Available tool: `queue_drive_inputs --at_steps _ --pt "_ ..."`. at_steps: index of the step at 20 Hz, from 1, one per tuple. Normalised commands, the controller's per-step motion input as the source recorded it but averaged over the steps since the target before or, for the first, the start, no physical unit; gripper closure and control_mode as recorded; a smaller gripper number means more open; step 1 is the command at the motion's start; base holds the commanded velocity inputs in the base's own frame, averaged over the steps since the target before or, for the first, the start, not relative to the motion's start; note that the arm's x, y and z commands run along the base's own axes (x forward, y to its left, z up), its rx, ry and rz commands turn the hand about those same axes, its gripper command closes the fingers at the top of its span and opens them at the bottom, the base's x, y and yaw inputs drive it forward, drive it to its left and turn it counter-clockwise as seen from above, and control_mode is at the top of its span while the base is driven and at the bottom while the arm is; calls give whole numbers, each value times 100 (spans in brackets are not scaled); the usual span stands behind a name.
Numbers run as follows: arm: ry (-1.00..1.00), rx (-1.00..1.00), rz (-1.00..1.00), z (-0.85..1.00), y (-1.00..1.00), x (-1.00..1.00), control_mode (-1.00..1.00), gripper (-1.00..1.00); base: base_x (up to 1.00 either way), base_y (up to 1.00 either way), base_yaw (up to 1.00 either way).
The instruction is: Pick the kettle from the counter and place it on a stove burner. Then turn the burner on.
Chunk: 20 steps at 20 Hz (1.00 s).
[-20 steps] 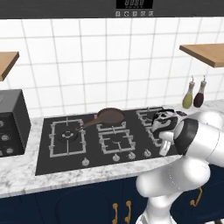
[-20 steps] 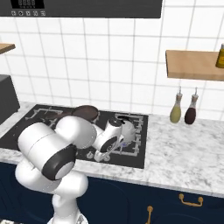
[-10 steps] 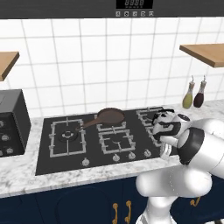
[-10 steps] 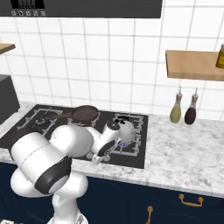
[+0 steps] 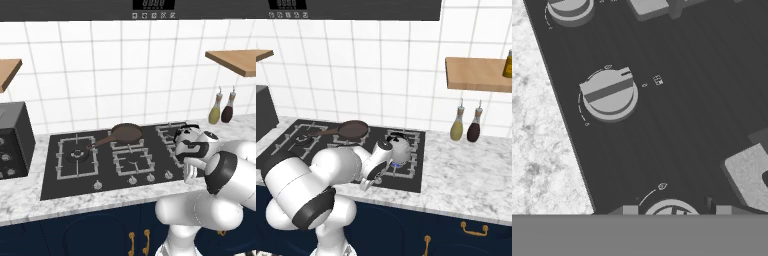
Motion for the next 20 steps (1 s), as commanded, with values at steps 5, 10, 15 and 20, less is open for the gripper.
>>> queue_drive_inputs --at_steps 5,10,15,20 --pt "-1 -1 11 11 23 -5 -100 100 0 0 0" --pt "-1 -2 9 18 33 -2 -100 100 0 0 0" --pt "0 -2 8 21 34 0 -100 -100 0 0 0" --pt "-1 -3 8 26 33 -4 -100 -100 0 0 0"
